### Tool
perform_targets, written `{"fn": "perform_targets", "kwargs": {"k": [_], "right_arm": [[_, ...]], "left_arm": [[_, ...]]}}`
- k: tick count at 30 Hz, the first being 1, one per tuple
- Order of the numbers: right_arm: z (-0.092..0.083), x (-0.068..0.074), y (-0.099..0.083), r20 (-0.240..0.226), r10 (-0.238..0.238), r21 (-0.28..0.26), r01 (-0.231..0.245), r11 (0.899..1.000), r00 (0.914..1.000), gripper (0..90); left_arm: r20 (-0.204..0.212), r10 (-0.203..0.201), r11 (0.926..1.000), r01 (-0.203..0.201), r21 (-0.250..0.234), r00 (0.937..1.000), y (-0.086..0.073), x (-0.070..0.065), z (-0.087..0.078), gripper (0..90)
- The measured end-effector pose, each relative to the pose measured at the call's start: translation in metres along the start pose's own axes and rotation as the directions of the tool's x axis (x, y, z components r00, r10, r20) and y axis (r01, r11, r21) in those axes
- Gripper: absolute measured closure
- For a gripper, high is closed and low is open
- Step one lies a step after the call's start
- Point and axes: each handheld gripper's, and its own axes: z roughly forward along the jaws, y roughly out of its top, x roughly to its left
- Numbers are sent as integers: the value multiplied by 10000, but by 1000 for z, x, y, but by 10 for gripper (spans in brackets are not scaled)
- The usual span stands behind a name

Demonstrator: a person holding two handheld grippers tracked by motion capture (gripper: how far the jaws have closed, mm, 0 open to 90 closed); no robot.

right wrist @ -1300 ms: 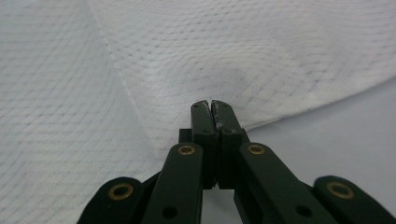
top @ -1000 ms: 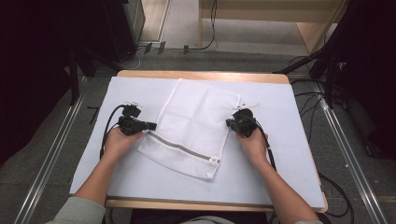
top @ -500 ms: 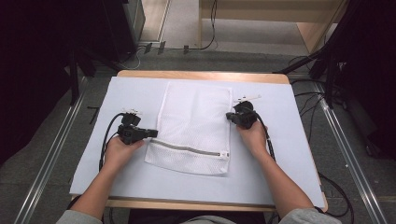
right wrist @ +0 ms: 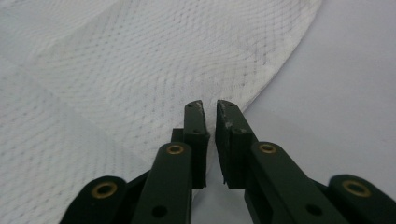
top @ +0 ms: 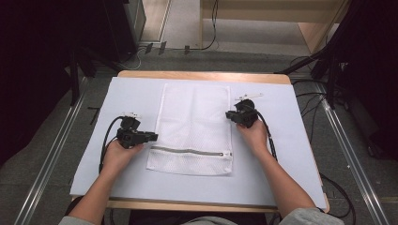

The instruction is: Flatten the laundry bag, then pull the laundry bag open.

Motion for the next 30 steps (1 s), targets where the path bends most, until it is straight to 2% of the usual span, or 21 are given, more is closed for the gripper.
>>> {"fn": "perform_targets", "kwargs": {"k": [2, 5, 8, 16, 21, 26, 30], "right_arm": [[-5, 1, 0, -99, 36, -8, -36, 10000, 9999, 816], [-18, 6, -1, -372, -14, 165, 20, 9999, 9993, 850], [-31, 15, -8, -634, -96, 228, 111, 9997, 9979, 900], [-53, 36, -32, -1293, -202, 667, 290, 9974, 9914, 900], [-64, 45, -48, -1518, -282, 895, 422, 9951, 9880, 900], [-72, 48, -62, -1638, -97, 1028, 268, 9943, 9865, 900], [-73, 49, -68, -1606, -46, 1111, 227, 9936, 9870, 900]], "left_arm": [[50, 33, 9996, -32, -267, 10000, 2, -2, -4, 708], [51, 123, 9993, -121, -364, 9999, 5, -6, -7, 688], [95, 289, 9991, -286, -309, 9995, 8, -11, -8, 672], [317, 565, 9980, -555, -316, 9979, 16, -29, -6, 623], [484, 977, 9952, -970, -149, 9940, 21, -45, 0, 608], [829, 1271, 9919, -1267, -109, 9884, 26, -61, 6, 634], [1276, 1420, 9897, -1434, 18, 9816, 30, -73, 14, 721]]}}
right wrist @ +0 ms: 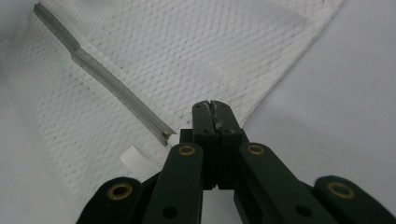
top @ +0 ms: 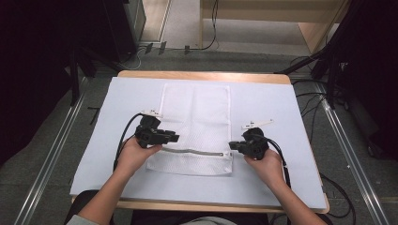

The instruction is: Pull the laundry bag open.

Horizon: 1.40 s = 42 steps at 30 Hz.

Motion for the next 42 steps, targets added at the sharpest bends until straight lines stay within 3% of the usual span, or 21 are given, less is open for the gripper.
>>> {"fn": "perform_targets", "kwargs": {"k": [4, 6, 10, 16, 19, 22, 26, 28, 33, 42], "right_arm": [[3, 2, -3, -78, 191, 94, -190, 9998, 9998, 900], [9, 7, -6, 83, 75, 397, -78, 9992, 9999, 900], [10, 8, -9, 183, 86, 511, -95, 9987, 9998, 900], [9, 11, -11, -107, 196, 472, -190, 9987, 9998, 900], [12, 16, -10, -274, 163, 428, -151, 9990, 9995, 900], [11, 19, -9, -111, -17, 374, 21, 9993, 9999, 900], [10, 10, -9, 49, 302, 291, -303, 9991, 9995, 900], [11, 10, -10, -21, 208, 468, -207, 9987, 9998, 900], [14, 21, -12, -358, -55, 482, 72, 9988, 9993, 900], [20, 24, -11, -521, 136, 278, -122, 9995, 9985, 900]], "left_arm": [[262, 222, 9996, -227, 185, 9994, 6, -9, 10, 780], [435, 271, 9991, -285, 327, 9987, 8, -15, 17, 848], [656, 690, 9951, -734, 665, 9955, 11, -30, 34, 870], [930, 847, 9906, -939, 999, 9921, 13, -43, 56, 868], [992, 867, 9891, -975, 1102, 9913, 13, -46, 64, 861], [1075, 961, 9866, -1090, 1214, 9895, 13, -50, 70, 861], [1073, 996, 9857, -1128, 1251, 9892, 12, -56, 78, 861], [1116, 1088, 9833, -1234, 1335, 9878, 12, -57, 80, 861], [1205, 1028, 9840, -1187, 1330, 9874, 11, -58, 86, 856], [1486, 817, 9867, -1011, 1276, 9855, 13, -61, 97, 815]]}}
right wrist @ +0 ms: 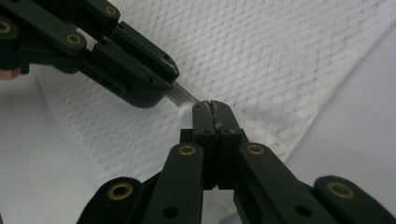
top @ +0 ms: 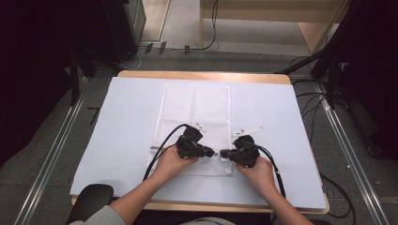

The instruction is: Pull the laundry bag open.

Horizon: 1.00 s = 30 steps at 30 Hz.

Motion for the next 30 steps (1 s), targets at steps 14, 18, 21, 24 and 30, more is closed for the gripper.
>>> {"fn": "perform_targets", "kwargs": {"k": [14, 18, 21, 24, 30], "right_arm": [[-5, -2, -10, 802, -665, 120, 658, 9978, 9946, 900], [-5, -3, -12, 762, -662, -38, 667, 9978, 9949, 900], [-5, -1, -13, 834, -743, -51, 750, 9972, 9937, 900], [-5, -1, -13, 891, -775, -74, 785, 9969, 9930, 900], [-4, -1, -13, 914, -760, -67, 769, 9970, 9929, 900]], "left_arm": [[116, -343, 9992, 341, 209, 9993, 1, -1, 16, 761], [249, -612, 9981, 610, 101, 9978, 3, -3, 22, 798], [280, -919, 9958, 917, 82, 9954, 4, -2, 23, 825], [287, -919, 9957, 915, 118, 9954, 4, -3, 23, 832], [120, -808, 9967, 807, 63, 9967, 4, -6, 25, 848]]}}
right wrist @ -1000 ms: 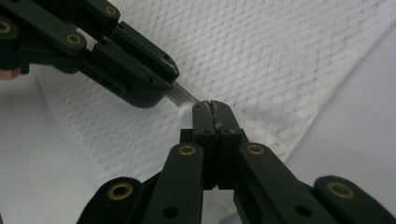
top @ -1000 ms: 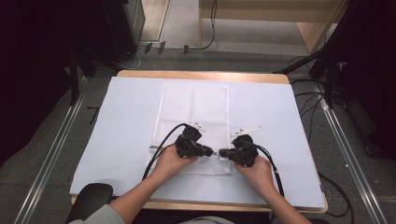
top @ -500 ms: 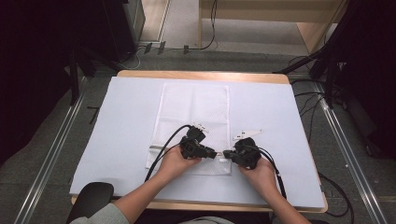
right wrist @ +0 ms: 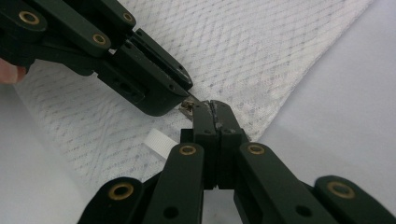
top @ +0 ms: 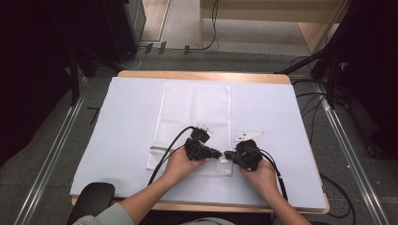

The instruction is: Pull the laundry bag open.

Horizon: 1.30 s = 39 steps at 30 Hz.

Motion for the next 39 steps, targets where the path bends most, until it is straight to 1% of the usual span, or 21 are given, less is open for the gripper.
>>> {"fn": "perform_targets", "kwargs": {"k": [2, 6, 9, 12, 13, 14, 15, 16, 17, 18, 22, 23, 24, 27, 28, 29, 32, 33, 34, 38, 39], "right_arm": [[0, 0, 0, 17, -27, -12, 27, 10000, 10000, 900], [0, 2, -1, 200, -214, -24, 215, 9998, 9996, 900], [1, 5, -1, 371, -553, -15, 553, 9985, 9978, 900], [1, 4, -1, 314, -300, -63, 303, 9995, 9991, 900], [1, 4, -2, 310, -265, -76, 268, 9996, 9992, 900], [1, 4, -2, 375, -319, -79, 322, 9994, 9988, 900], [1, 4, -2, 397, -361, -93, 365, 9993, 9986, 900], [1, 4, -2, 387, -340, -114, 345, 9993, 9987, 900], [1, 4, -2, 377, -308, -125, 313, 9994, 9988, 900], [1, 4, -2, 411, -328, -129, 334, 9994, 9986, 900], [1, 3, -3, 351, -374, -158, 379, 9992, 9987, 900], [1, 3, -3, 349, -384, -168, 390, 9991, 9987, 900], [1, 4, -3, 355, -400, -188, 407, 9990, 9986, 900], [1, 4, -4, 372, -520, -222, 528, 9984, 9980, 900], [1, 4, -4, 361, -541, -238, 550, 9982, 9979, 900], [1, 3, -4, 341, -537, -252, 545, 9982, 9980, 900], [1, 3, -4, 306, -552, -260, 560, 9981, 9980, 900], [1, 3, -4, 300, -582, -263, 590, 9979, 9979, 900], [1, 3, -4, 305, -598, -268, 606, 9978, 9977, 900], [1, 2, -4, 297, -596, -241, 604, 9979, 9978, 900], [1, 2, -3, 277, -598, -220, 604, 9979, 9978, 900]], "left_arm": [[15, 98, 9999, -98, 55, 10000, 0, -1, 0, 875], [278, -125, 9996, 118, 253, 9995, 3, 4, -2, 881], [429, -256, 9990, 241, 367, 9988, 4, 7, -4, 883], [543, -238, 9979, 205, 616, 9982, 7, 9, -7, 884], [289, -144, 9974, 123, 716, 9995, 7, 8, -7, 886], [343, -117, 9971, 91, 762, 9993, 6, 10, -9, 886], [514, -456, 9957, 413, 826, 9976, 6, 15, -11, 886], [466, -487, 9962, 452, 741, 9977, 5, 18, -14, 887], [576, -562, 9946, 508, 908, 9968, 5, 21, -16, 886], [511, -694, 9944, 650, 833, 9963, 4, 23, -20, 887], [391, -599, 9946, 563, 877, 9974, 1, 31, -34, 885], [324, -635, 9951, 608, 778, 9975, 0, 32, -36, 885], [313, -504, 9947, 474, 913, 9982, -1, 34, -39, 885], [303, -538, 9945, 508, 918, 9981, -4, 38, -46, 885], [120, -470, 9950, 458, 889, 9988, -5, 38, -48, 885], [103, -388, 9947, 377, 957, 9992, -6, 39, -51, 885], [-69, -488, 9935, 492, 1026, 9988, -13, 44, -60, 884], [-150, -514, 9940, 526, 956, 9986, -16, 47, -64, 884], [-109, -655, 9931, 663, 970, 9978, -18, 50, -68, 885], [-413, -663, 9944, 694, 792, 9969, -26, 57, -83, 884], [-328, -747, 9939, 771, 789, 9967, -28, 61, -86, 884]]}}
